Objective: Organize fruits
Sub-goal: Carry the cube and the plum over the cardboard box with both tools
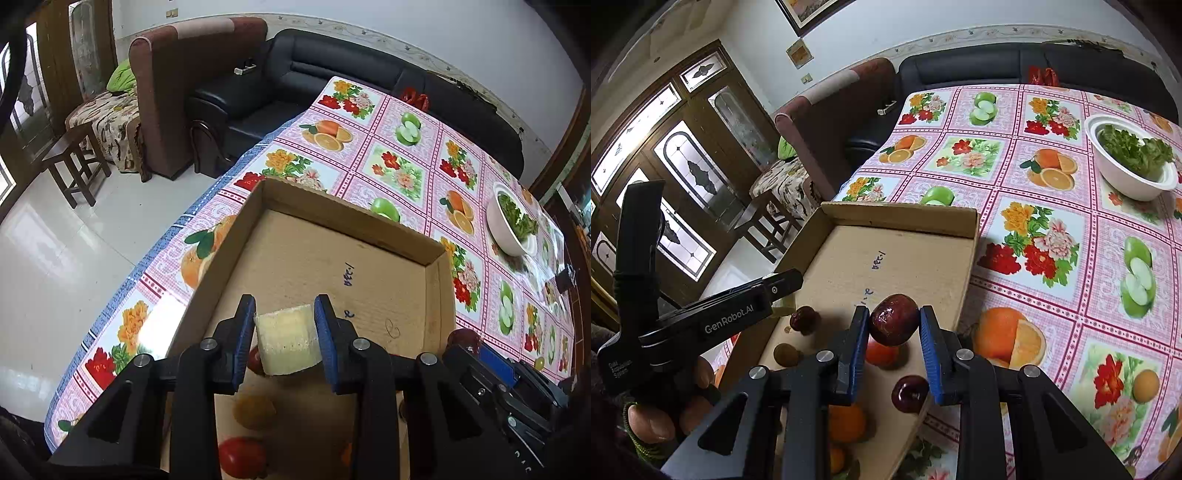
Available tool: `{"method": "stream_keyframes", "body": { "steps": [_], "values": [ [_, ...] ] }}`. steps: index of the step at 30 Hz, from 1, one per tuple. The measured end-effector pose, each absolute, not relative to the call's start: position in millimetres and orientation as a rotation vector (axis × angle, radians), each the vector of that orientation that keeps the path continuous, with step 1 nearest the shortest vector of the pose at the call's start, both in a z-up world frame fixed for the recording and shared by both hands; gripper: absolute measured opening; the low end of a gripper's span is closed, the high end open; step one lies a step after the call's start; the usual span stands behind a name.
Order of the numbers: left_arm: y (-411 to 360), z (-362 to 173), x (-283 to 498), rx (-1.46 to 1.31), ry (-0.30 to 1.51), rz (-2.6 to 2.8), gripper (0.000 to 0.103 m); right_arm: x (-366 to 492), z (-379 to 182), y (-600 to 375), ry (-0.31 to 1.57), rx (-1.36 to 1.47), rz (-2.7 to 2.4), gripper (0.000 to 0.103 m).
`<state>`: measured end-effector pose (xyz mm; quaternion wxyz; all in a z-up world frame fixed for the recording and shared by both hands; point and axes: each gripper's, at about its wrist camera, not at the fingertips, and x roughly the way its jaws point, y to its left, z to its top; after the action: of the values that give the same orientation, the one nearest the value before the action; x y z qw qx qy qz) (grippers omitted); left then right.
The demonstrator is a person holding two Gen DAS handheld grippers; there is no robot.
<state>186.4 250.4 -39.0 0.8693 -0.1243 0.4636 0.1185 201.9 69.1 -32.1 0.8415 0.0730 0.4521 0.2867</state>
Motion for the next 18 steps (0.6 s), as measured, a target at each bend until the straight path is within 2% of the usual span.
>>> {"method": "stream_keyframes", "body": {
  "steps": [18],
  "values": [
    [261.9,-75.8,227.9,-0.213,1.088,0.356,0.031,243.5,-71.0,120.9,1.048,-0.017,0.591,0.028]
  ]
}}
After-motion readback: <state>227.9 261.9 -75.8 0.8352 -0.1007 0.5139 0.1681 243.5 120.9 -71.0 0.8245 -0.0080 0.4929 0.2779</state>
